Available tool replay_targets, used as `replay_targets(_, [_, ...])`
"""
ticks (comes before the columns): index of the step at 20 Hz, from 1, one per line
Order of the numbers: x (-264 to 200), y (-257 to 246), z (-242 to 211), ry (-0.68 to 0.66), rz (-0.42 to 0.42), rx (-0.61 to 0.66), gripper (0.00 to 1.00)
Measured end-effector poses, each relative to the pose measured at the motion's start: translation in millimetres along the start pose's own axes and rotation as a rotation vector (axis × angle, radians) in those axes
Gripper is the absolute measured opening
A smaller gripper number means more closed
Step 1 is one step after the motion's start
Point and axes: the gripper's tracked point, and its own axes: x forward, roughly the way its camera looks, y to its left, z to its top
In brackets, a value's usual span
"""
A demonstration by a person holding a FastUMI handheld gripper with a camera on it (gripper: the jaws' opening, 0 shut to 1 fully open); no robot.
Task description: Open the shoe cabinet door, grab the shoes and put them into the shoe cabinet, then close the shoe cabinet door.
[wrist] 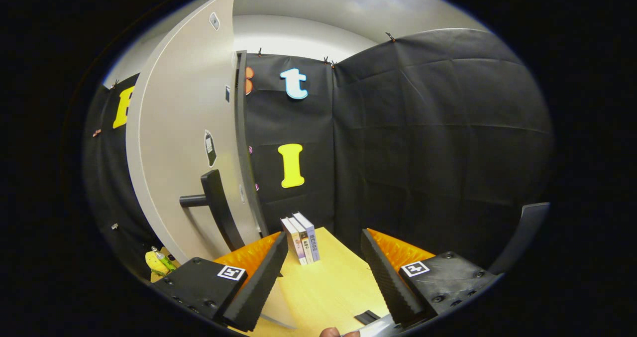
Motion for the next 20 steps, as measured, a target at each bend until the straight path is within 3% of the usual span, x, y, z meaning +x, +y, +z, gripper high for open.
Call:
replay_targets(6, [-14, 57, -9, 0.007, 0.073, 0.007, 0.97])
replay_targets(20, [-21, 242, -36, 0.065, 0.393, 0.003, 0.98])
